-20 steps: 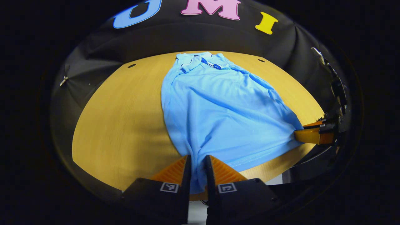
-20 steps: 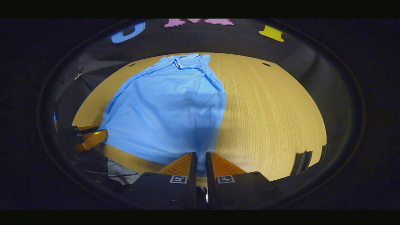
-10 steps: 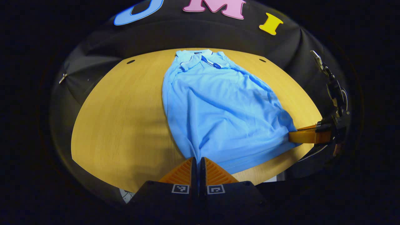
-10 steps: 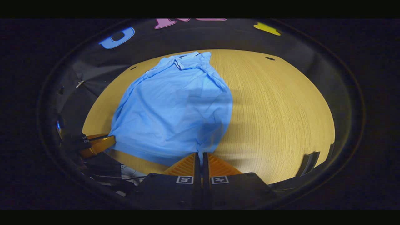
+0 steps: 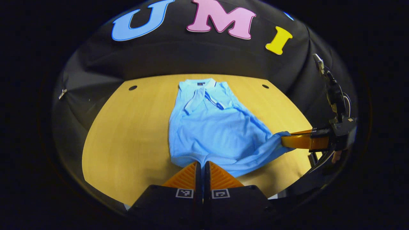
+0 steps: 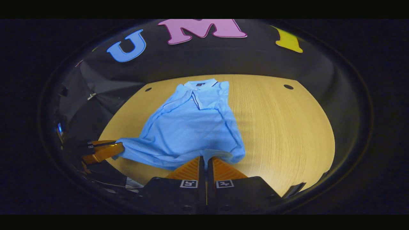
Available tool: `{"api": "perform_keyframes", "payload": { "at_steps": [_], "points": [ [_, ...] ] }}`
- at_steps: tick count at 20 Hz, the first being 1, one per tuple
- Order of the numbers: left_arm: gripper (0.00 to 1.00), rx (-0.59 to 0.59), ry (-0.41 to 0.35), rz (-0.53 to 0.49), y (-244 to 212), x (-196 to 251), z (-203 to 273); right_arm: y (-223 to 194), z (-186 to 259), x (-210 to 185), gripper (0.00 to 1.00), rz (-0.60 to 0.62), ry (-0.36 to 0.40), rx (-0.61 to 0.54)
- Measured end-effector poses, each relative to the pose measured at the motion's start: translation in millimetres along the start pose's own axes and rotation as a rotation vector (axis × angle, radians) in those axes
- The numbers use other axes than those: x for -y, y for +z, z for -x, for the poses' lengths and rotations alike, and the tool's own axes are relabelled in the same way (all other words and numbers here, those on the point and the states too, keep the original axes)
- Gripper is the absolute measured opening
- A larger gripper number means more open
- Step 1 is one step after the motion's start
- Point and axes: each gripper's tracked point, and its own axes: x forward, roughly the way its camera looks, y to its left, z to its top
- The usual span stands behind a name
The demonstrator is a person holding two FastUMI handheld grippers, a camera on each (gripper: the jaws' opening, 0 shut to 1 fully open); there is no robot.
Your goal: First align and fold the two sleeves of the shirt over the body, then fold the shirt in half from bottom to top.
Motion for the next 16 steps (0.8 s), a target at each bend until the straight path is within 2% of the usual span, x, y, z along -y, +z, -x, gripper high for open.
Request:
{"api": "perform_keyframes", "payload": {
  "at_steps": [2,3,4,5,8,9,13,14,15,16],
  "points": [
    [0.06,0.007,-0.021,0.057,30.8,-2.3,-4.0,40.9,-9.6,2.0,0.11,0.002,0.006,0.050],
    [0.06,0.014,-0.038,0.082,48.8,-2.5,-7.0,60.1,-16.4,5.4,0.05,0.019,0.001,0.068],
    [0.06,0.026,-0.045,0.093,66.8,-4.5,-10.7,79.7,-22.2,9.8,0.06,0.032,-0.007,0.090],
    [0.06,0.035,-0.046,0.096,83.7,-9.7,-16.5,99.7,-28.5,11.2,0.12,0.036,-0.009,0.111],
    [0.06,0.091,-0.017,0.066,138.7,-31.2,-40.9,153.4,-48.2,7.4,0.11,0.029,0.007,0.167],
    [0.06,0.099,-0.008,0.042,154.2,-38.0,-54.2,172.9,-54.9,6.4,0.06,0.038,0.011,0.186],
    [0.06,0.129,0.012,-0.029,208.5,-61.7,-104.4,244.9,-89.2,7.9,0.05,0.087,0.003,0.266],
    [0.06,0.133,0.012,-0.027,219.5,-66.7,-118.1,259.4,-100.0,10.4,0.00,0.093,-0.002,0.278],
    [0.06,0.138,0.011,-0.023,229.6,-71.6,-133.1,272.8,-112.5,13.3,0.00,0.092,-0.009,0.287],
    [0.06,0.142,0.016,-0.019,240.5,-77.0,-149.1,284.7,-125.2,16.5,0.05,0.087,-0.015,0.292]
  ]
}}
